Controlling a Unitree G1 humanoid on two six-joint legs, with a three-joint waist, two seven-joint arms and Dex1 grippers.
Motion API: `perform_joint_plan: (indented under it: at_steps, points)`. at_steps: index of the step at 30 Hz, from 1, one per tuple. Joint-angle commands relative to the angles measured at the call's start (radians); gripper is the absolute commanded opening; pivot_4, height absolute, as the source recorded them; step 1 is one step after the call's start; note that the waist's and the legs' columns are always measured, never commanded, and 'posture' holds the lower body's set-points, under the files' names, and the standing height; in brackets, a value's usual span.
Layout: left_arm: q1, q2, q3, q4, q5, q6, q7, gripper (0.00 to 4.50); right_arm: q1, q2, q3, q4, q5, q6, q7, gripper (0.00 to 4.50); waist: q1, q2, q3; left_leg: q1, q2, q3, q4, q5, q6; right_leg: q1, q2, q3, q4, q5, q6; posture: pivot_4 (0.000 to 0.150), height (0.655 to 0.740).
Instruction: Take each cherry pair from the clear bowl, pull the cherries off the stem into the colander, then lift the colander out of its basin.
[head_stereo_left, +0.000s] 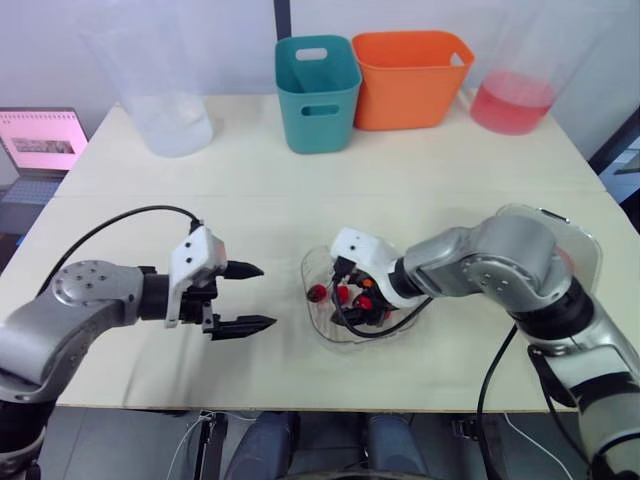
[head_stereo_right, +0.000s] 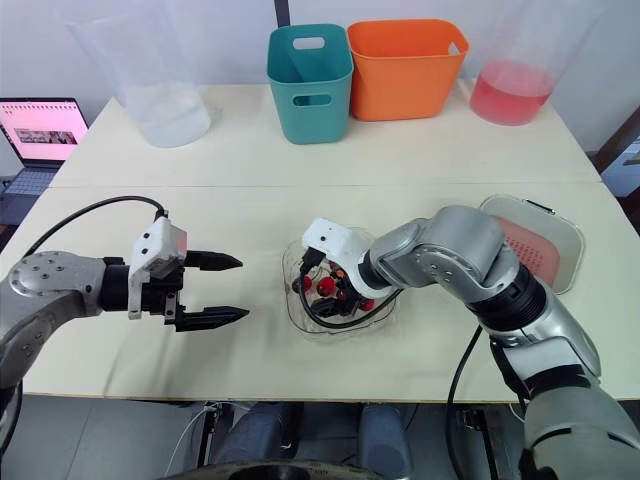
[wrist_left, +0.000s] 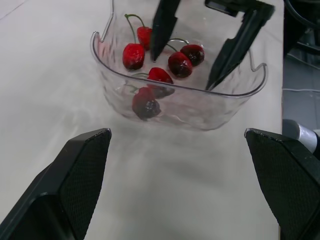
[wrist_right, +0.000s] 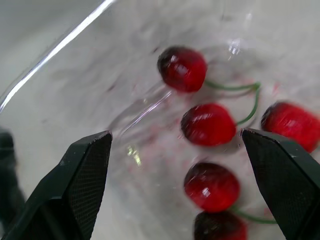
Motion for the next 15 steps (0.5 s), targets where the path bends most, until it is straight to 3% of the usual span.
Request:
perform_joint_plan:
  at_steps: [1,12,15]
  points:
    - [-0.008,0.012,0.016,-0.032,-0.019,0.006,0.006,4.50,-0.024,-0.019,0.057,-0.030,-0.079,-0.055,0.049,4.36,0.000,0.000,0.000,0.000,0.000,0.000,0.000,0.000,0.000,0.000,0.000,0.000,0.000,0.000,0.000,0.150,0.7400]
    - [-0.019,0.007,0.017,-0.030,-0.027,0.007,0.026,4.50,0.001,-0.009,0.147,0.003,-0.248,-0.148,0.137,4.36,0.000,0.000,0.000,0.000,0.000,0.000,0.000,0.000,0.000,0.000,0.000,0.000,0.000,0.000,0.000,0.150,0.7400]
    - [-0.026,0.002,0.012,-0.028,-0.026,0.004,0.031,4.50,0.006,-0.018,0.176,0.011,-0.296,-0.175,0.158,3.05,0.000,0.000,0.000,0.000,0.000,0.000,0.000,0.000,0.000,0.000,0.000,0.000,0.000,0.000,0.000,0.150,0.7400]
